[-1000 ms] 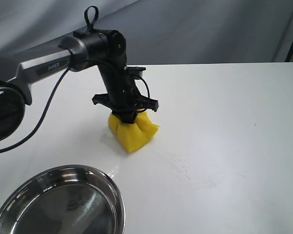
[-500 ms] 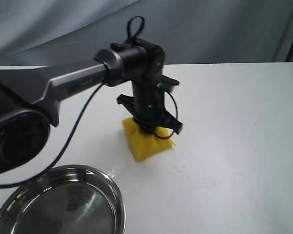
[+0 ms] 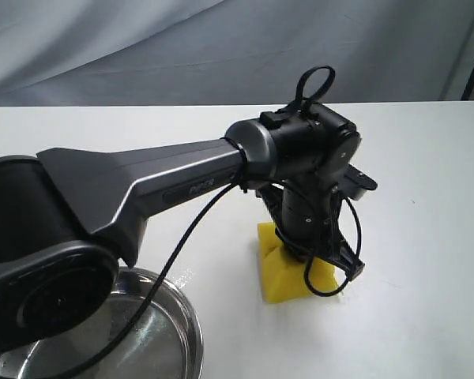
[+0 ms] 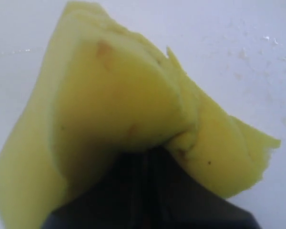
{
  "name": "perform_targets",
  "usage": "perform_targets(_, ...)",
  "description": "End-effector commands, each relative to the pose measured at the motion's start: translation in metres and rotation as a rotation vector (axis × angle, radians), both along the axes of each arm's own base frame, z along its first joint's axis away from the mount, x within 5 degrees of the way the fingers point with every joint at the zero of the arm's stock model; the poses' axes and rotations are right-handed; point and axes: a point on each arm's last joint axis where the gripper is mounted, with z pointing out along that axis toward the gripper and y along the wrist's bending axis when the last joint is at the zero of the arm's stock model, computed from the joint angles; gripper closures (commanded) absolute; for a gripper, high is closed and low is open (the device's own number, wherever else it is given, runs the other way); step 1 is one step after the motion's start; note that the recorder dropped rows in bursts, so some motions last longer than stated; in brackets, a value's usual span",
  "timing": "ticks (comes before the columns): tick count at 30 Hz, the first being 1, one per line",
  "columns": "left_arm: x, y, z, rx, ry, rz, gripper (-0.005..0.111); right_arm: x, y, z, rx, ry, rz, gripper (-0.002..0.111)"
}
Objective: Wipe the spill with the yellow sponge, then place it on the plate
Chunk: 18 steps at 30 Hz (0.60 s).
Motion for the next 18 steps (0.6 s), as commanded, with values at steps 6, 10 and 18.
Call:
perform_targets(6, 0.080, 0.090, -0.023, 0.046, 0.049, 0.315, 0.107, 0.000, -0.001, -0.001, -0.008, -0.001, -0.007, 0.108)
perform_targets(10, 0.110, 0.135, -0.023, 0.044, 0.052, 0.452, 0.107, 0.000, -0.001, -0.001, -0.008, -0.001, -0.007, 0.108)
perform_targets(18, 0.127, 0.166, -0.023, 0.005, 0.087, 0.573, 0.107, 0.000, -0.001, -0.001, -0.008, -0.001, -0.007, 0.108)
